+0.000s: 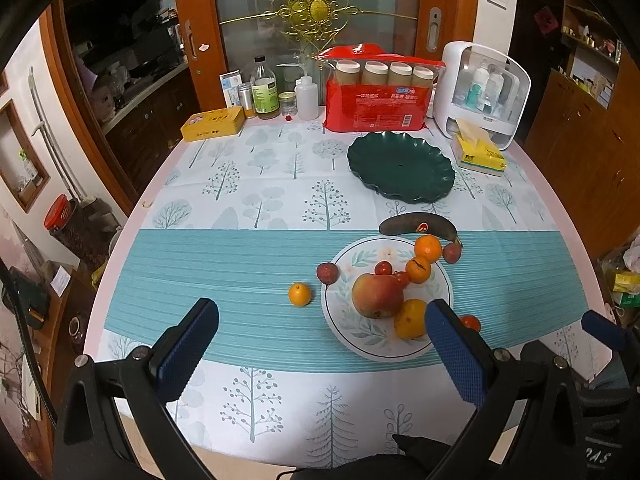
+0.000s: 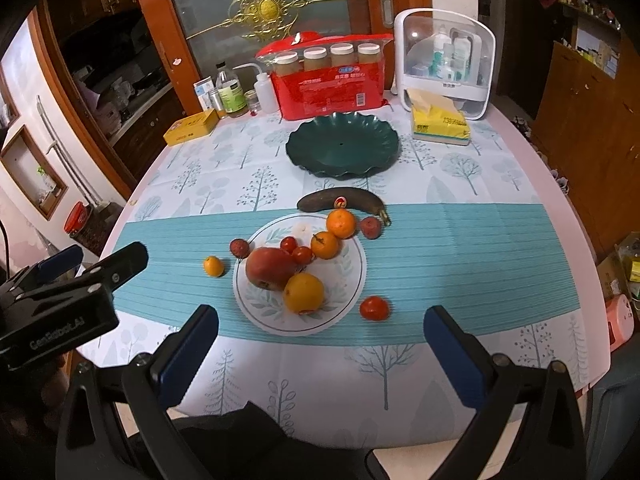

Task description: Organize fruits

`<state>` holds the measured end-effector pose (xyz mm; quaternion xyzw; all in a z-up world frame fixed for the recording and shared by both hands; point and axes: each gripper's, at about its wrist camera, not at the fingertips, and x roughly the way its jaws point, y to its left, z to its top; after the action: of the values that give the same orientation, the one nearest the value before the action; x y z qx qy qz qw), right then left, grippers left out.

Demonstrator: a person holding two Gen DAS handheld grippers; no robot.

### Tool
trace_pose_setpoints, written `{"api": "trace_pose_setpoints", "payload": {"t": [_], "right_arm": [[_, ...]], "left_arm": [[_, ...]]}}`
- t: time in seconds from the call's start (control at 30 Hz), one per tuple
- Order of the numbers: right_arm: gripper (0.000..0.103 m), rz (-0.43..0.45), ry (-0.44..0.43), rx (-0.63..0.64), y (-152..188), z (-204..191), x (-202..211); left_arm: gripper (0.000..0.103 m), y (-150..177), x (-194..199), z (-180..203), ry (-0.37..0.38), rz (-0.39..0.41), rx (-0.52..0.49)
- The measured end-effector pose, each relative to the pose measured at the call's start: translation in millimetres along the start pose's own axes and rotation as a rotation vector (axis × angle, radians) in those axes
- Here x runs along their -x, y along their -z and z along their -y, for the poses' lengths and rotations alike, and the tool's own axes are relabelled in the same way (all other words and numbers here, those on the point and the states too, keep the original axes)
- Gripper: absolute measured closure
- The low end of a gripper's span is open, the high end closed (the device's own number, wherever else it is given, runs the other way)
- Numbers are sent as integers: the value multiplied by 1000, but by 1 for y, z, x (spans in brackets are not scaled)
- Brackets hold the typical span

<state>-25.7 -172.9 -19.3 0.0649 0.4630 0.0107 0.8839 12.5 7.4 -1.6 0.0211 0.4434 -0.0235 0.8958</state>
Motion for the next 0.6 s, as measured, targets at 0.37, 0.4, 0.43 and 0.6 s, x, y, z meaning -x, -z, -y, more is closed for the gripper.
{"api": "trace_pose_setpoints", "payload": {"t": [0.37, 0.4, 0.43, 0.6], "right_arm": [[0, 14, 54, -56, 3, 18, -15], [0, 19, 57, -56, 5, 19, -17], [0, 21, 59, -54, 6, 19, -18], [0, 36, 82, -55, 17, 23, -25]], "left_arm": [[1, -8, -21, -6, 69, -44, -44], [1, -8, -24, -6, 80, -51, -50], [1, -8, -29, -6, 93, -62, -57], [1, -9, -51, -2, 142, -118, -93]]}}
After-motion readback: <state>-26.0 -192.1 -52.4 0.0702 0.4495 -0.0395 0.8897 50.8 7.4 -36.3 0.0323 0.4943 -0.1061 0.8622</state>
